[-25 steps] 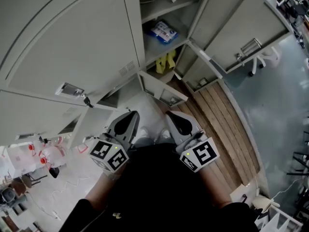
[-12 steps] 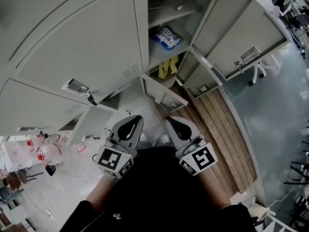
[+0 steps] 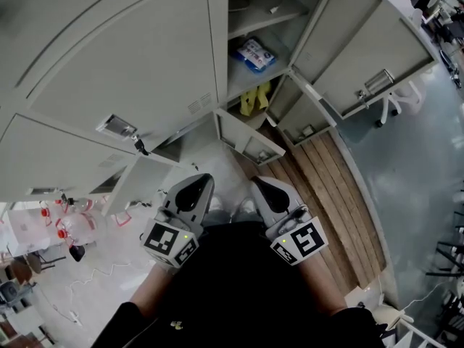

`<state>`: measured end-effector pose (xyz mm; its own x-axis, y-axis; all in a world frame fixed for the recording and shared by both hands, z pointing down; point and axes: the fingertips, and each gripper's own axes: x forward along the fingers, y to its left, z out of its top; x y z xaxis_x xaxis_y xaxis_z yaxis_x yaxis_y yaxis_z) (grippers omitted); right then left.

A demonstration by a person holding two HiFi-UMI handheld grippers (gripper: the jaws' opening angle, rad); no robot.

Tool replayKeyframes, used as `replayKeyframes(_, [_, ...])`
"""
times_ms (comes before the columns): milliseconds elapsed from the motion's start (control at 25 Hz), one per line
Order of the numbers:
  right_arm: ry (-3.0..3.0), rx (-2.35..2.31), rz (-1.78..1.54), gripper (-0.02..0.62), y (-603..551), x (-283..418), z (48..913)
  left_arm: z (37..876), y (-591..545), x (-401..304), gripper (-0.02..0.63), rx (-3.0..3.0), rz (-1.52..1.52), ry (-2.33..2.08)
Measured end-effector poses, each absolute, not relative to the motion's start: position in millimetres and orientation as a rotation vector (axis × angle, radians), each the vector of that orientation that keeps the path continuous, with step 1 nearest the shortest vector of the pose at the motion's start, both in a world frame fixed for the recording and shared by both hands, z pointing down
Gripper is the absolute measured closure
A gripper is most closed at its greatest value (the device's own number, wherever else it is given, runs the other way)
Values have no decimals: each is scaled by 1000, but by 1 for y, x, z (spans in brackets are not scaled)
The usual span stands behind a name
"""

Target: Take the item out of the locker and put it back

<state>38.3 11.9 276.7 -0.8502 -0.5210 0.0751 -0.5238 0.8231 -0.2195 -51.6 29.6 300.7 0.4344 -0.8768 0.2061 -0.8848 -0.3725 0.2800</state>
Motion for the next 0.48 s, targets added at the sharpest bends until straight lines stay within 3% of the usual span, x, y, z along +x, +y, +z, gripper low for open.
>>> replayKeyframes(480, [-2955, 891, 390, 598, 16, 40, 283, 301, 27, -53, 589, 2361, -4, -1451])
